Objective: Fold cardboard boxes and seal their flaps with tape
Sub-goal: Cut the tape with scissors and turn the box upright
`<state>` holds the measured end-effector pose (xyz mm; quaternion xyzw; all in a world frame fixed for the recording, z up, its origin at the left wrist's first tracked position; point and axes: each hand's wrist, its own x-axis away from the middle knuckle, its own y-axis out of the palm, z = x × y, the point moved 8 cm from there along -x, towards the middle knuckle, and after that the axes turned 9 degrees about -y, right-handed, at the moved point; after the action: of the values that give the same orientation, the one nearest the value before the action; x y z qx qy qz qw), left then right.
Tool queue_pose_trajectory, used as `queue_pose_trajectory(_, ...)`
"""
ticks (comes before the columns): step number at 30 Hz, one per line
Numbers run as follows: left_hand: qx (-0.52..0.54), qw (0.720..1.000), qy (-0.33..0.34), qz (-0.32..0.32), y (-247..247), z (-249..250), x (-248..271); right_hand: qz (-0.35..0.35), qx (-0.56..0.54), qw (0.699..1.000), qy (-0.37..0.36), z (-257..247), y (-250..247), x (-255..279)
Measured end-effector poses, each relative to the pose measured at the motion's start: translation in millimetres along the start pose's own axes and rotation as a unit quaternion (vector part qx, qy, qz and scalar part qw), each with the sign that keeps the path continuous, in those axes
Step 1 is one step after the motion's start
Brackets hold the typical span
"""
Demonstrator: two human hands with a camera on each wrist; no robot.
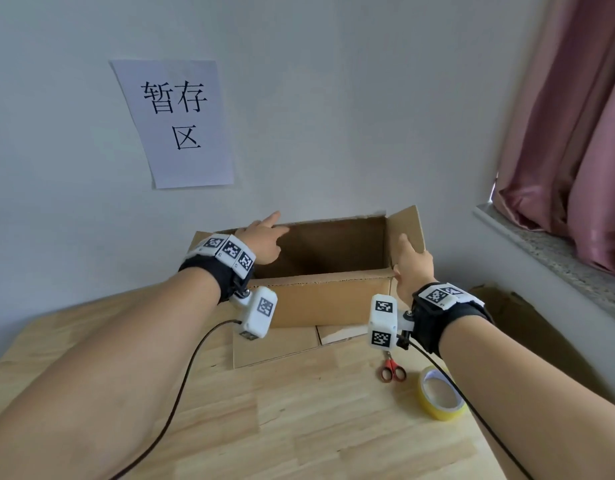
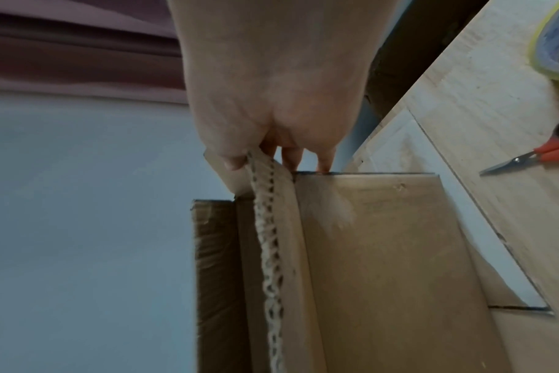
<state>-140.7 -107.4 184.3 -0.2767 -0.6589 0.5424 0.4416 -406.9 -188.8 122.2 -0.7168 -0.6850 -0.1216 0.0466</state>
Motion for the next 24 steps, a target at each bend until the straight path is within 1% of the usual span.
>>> queue_pose_trajectory(2,0.002,1.0,-0.021,-0.01,-4.4,-2.4,-8.1,-0.008,0.009,1.0,-0.001,0.8,-0.6,0.1)
queue_pose_trajectory(5,0.05,0.995,-0.082,0.0,-8.5,-12.6,-14.3,-0.004,0.009,1.0,0.013,7.7,-6.1,-4.9)
queue_pose_trajectory(7,0.08,0.991,-0.108,-0.009,-3.8,-22.5,-17.9,0.008,0.011,1.0,0.024,14.0,-12.1,-9.0)
queue_pose_trajectory(10,0.095,0.989,-0.106,-0.03,6.7,-34.5,-23.4,0.008,0.022,0.999,0.032,21.5,-15.3,-15.0)
queue_pose_trajectory(15,0.094,0.989,-0.11,-0.026,11.0,-28.9,-28.1,0.002,0.061,0.998,-0.019,14.9,-11.2,-23.3)
queue_pose_trajectory(19,0.076,0.989,-0.127,-0.02,3.9,-24.4,-31.3,-0.008,0.086,0.995,-0.042,13.3,-13.7,-25.5)
queue_pose_trajectory(22,0.067,0.987,-0.139,-0.037,-2.4,-25.1,-32.8,-0.022,0.096,0.993,-0.059,12.7,-16.5,-24.3)
queue_pose_trajectory(24,0.034,0.987,-0.141,-0.069,-0.3,-27.6,-31.0,-0.041,0.103,0.991,-0.072,11.1,-15.4,-23.1)
